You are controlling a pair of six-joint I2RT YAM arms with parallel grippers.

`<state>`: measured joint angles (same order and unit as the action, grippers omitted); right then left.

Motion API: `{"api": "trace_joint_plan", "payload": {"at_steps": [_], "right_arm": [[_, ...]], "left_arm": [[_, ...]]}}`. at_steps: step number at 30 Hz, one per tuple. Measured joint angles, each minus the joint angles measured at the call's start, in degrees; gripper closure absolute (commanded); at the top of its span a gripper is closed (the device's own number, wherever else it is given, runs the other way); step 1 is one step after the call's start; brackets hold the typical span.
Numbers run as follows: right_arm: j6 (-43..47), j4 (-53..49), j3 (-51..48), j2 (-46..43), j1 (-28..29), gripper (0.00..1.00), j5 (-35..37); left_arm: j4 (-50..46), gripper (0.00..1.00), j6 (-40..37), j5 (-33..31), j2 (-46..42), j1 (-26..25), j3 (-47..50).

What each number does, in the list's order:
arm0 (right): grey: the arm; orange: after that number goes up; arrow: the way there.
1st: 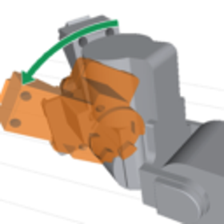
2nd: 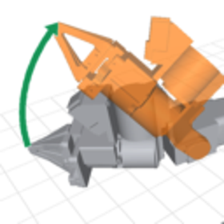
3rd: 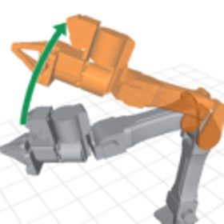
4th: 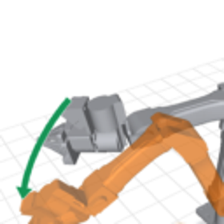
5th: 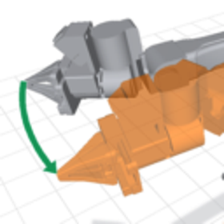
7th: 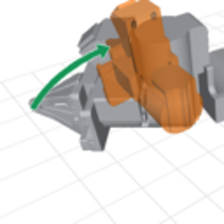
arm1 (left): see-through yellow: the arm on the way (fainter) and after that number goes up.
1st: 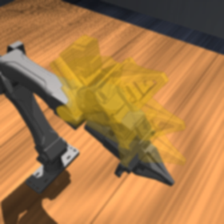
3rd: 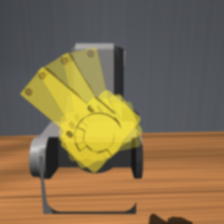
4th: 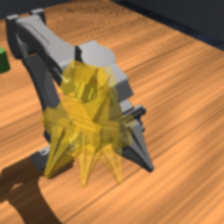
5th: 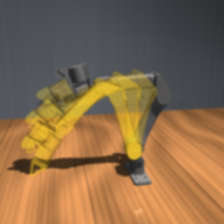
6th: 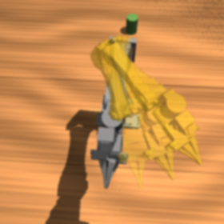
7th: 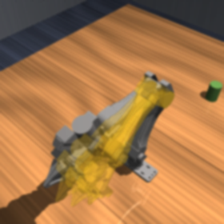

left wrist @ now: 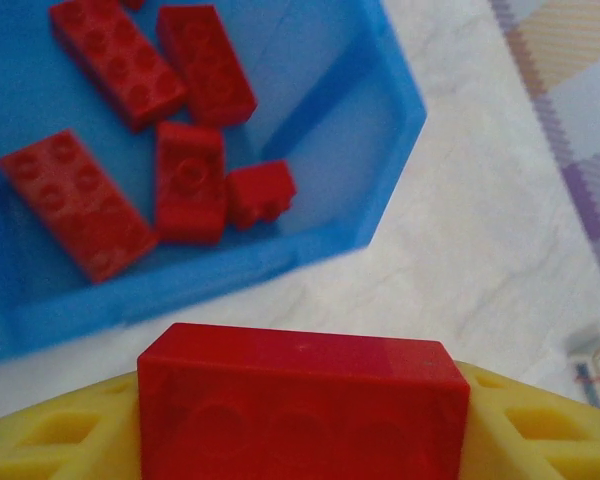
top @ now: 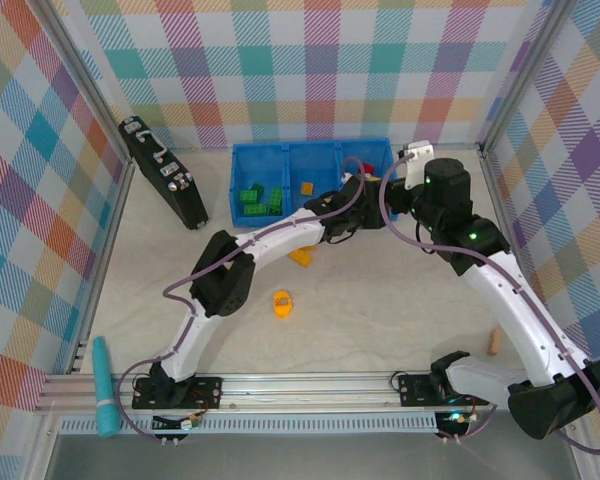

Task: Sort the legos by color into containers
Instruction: Place the lego in the container.

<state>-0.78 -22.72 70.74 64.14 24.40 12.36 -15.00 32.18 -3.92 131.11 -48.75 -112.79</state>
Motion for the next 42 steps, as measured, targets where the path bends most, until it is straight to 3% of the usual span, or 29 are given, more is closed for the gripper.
{"api": "trace_joint_plan", "payload": {"at_steps": [7,16,23,27,29,37,42], "right_arm": [[-0.02,0.02,-1.44,-0.9,-0.07,0.01,-0.46],[-0.59,0.02,-2.51,-1.22,-0.09,0.01,-1.86],[-1.57,-0.02,-2.6,-1.49,-0.09,0.01,-2.67],[-1.57,-0.22,-2.6,-2.25,-0.09,0.01,-2.82],[-1.57,-0.48,-2.6,-2.8,-0.09,0.01,-2.82],[-1.84,-3.61,-2.71,-5.31,-0.09,0.01,-2.82],[-4.66,-6.91,-5.84,-8.5,-0.09,0.01,-5.01]], "left_arm": [[4.87,0.37,3.93,-1.9,7.5,1.4,-4.74],[9.92,0.34,8.46,-4.55,8.48,3.32,-8.0],[12.46,0.28,11.76,-6.4,11.34,4.07,-12.2],[13.0,0.17,13.07,-6.4,14.21,4.13,-15.82],[13.7,0.17,13.66,-6.19,14.62,4.2,-16.35],[14.91,0.17,12.83,-3.96,13.11,5.38,-14.36],[17.59,0.17,10.16,-0.7,2.62,7.32,-4.26]]}}
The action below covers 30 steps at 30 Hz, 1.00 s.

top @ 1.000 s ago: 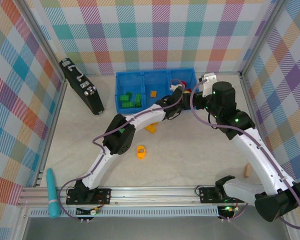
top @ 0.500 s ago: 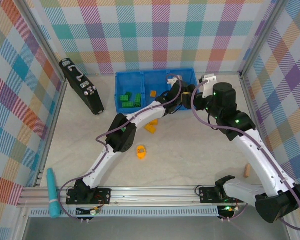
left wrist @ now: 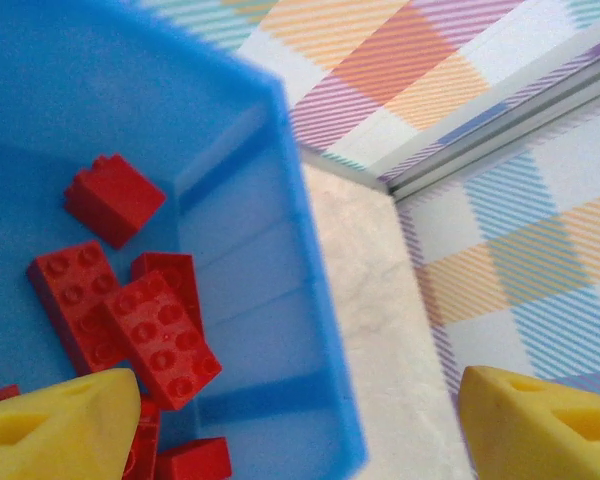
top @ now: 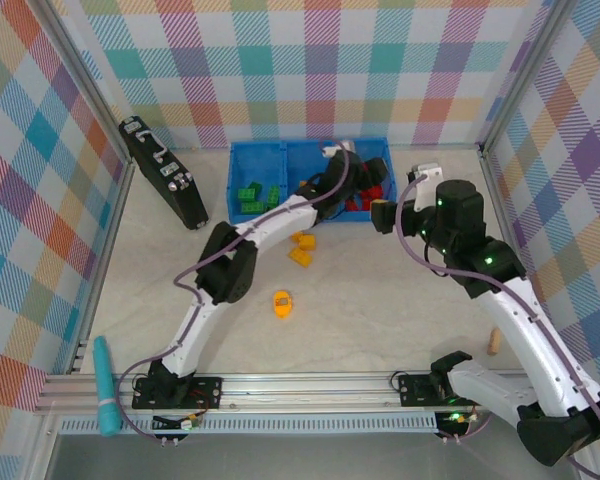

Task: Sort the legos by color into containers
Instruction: Place the lego in the container, then pick up the lego from the center of the table.

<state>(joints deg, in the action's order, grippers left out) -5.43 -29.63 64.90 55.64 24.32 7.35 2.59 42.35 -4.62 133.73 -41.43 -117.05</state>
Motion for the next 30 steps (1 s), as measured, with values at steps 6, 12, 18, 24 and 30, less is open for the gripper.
{"api": "trace_joint_plan", "payload": {"at_steps": [6,12,18,24,30], "right_arm": [[-4.44,-0.83,-5.57,1.01,-0.07,0.01,-9.29],[-1.18,1.73,-6.14,11.56,1.46,0.04,-21.66],[12.87,2.56,-1.42,25.27,2.27,0.08,-28.55],[37.2,2.19,0.74,33.09,2.27,0.06,-31.98],[52.85,1.81,10.16,45.05,3.72,0.11,-29.05]], "left_arm": [[10.38,0.16,-0.31,6.49,-20.68,4.5,14.21],[13.14,0.15,-1.84,12.35,-39.52,11.58,27.56],[-11.58,0.1,-18.03,8.28,-54.6,18.01,31.36],[-30.73,0.05,-36.09,0.28,-69.33,18.12,33.24],[-35.5,0.0,-48.54,-4.07,-81.18,18.49,46.49]]}}
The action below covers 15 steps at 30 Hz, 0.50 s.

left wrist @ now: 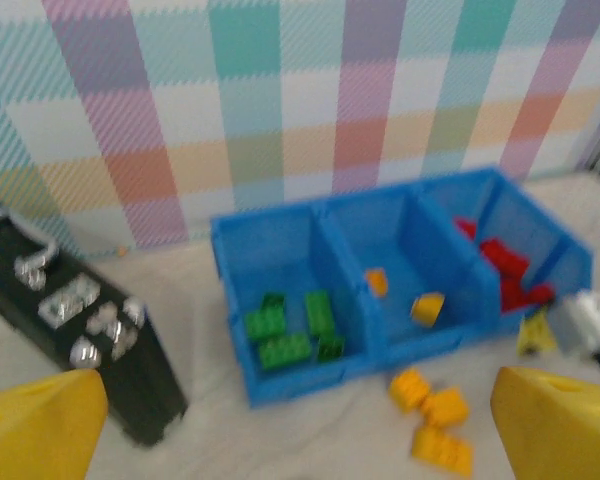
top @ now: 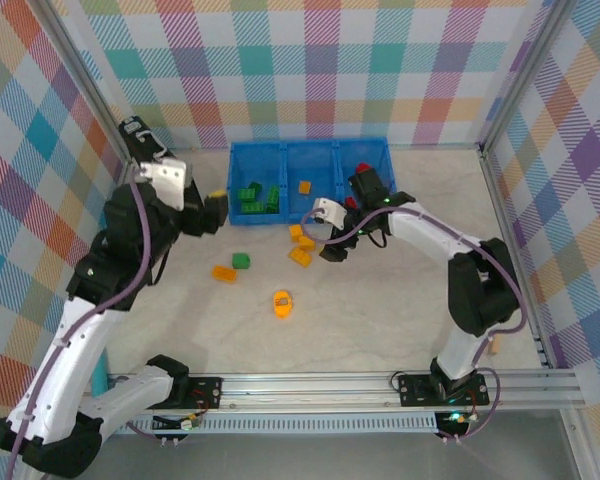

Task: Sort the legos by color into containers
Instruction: Pick up the lego from the center of the table.

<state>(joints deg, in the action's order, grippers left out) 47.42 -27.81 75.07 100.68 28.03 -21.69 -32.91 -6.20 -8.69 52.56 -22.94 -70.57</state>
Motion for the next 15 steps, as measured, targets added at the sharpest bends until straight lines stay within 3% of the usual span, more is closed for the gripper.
{"api": "trace_joint_plan", "payload": {"at_steps": [6,15], "right_arm": [[7.74,4.15,3.82,7.5,1.86,0.15,4.24],[13.46,8.74,6.51,15.02,2.86,0.22,8.2]], "left_arm": [[0.13,0.0,-5.53,-1.11,-2.89,0.0,10.8],[5.01,0.0,-8.26,-4.92,-4.72,0.17,12.33]]}}
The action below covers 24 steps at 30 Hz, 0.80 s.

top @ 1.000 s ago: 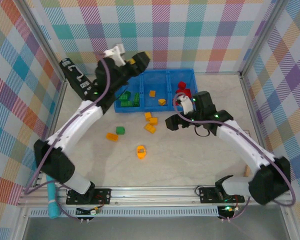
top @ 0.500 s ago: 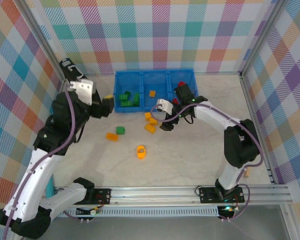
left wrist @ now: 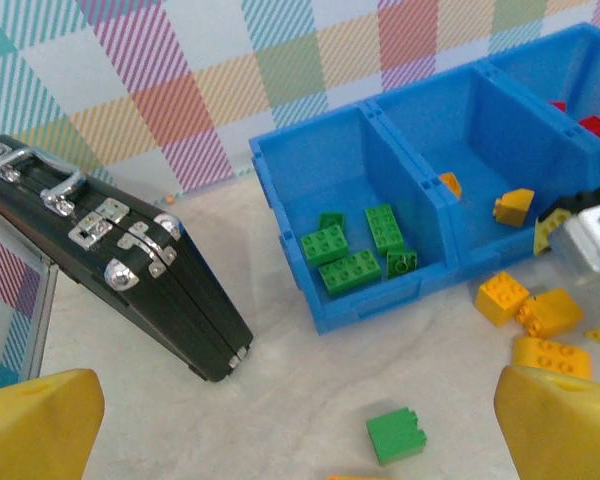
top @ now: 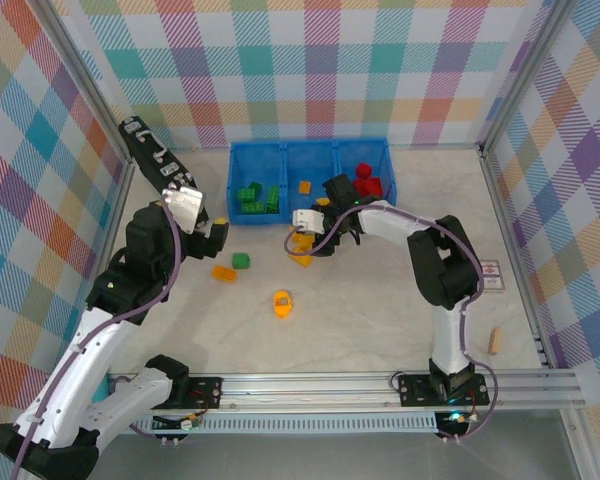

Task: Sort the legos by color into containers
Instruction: Pick up the lego from the center of the table.

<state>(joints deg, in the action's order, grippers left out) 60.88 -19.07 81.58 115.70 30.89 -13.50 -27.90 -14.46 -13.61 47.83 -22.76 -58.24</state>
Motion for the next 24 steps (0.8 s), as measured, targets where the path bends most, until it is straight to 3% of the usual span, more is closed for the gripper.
{"api": "trace_joint_plan", "payload": {"at_steps": [8,13,18,24], "right_arm": [[3.43,-0.74,2.49,2.86,0.79,0.43,1.46],[4.72,-3.41,3.5,4.57,1.6,0.51,1.97],[5.35,-5.88,5.11,5.7,2.21,0.74,2.03],[5.57,-7.23,5.75,5.7,2.29,0.86,2.69]], "left_arm": [[1.33,0.0,-0.2,-0.72,0.2,0.87,1.14],[2.12,0.0,-0.2,-1.09,-0.04,1.55,1.6],[2.64,0.0,-0.2,-1.29,-0.74,1.75,1.86],[2.95,0.0,-0.2,-2.14,-2.16,1.97,2.27]]}}
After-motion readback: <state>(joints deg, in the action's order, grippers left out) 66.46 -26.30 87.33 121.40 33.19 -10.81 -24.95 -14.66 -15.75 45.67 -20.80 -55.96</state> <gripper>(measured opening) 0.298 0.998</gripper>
